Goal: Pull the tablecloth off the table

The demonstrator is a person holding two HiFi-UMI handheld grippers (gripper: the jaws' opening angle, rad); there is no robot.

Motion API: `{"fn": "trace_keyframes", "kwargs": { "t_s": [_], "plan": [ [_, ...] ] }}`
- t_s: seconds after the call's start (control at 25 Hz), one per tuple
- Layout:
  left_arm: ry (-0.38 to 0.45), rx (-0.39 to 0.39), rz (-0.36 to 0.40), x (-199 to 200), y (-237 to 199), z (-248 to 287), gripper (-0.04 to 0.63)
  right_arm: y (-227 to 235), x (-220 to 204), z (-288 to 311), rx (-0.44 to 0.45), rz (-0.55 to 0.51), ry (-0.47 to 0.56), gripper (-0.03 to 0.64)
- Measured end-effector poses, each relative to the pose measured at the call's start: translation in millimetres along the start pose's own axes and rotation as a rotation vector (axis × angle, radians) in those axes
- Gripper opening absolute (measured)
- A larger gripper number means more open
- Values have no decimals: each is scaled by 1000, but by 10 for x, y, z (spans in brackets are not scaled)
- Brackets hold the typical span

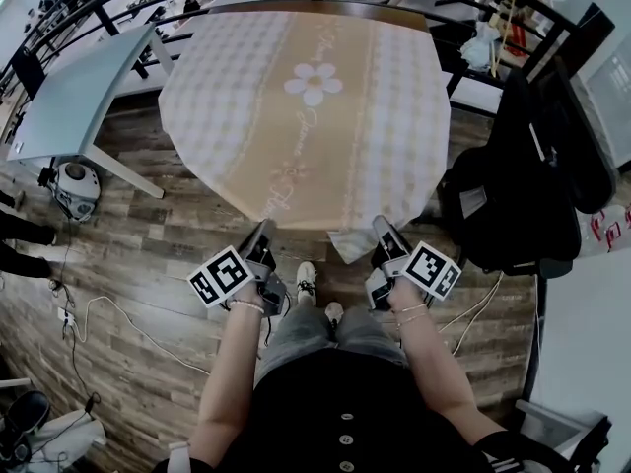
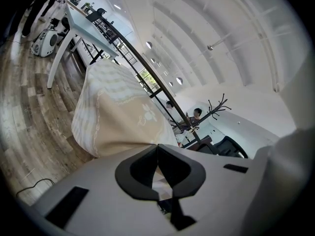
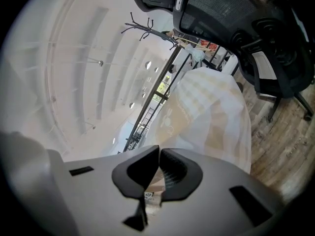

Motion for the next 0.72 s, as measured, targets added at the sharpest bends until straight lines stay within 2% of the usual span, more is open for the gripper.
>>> {"fn": "trace_keyframes", "kwargs": {
  "t_s": [0.72],
  "plan": [
    [-16, 24, -16, -239, -48, -112, 15, 99, -131, -104, -10, 9, -52, 28]
  ]
}}
Point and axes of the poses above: the fingertips, and each gripper's own axes: z forward along the fingers, y to its right, x out of its top, the point moved 2 cm from there along -z, backward along the fingers, and after that the axes turned 8 degrees about -y, right-handed, at the moved point
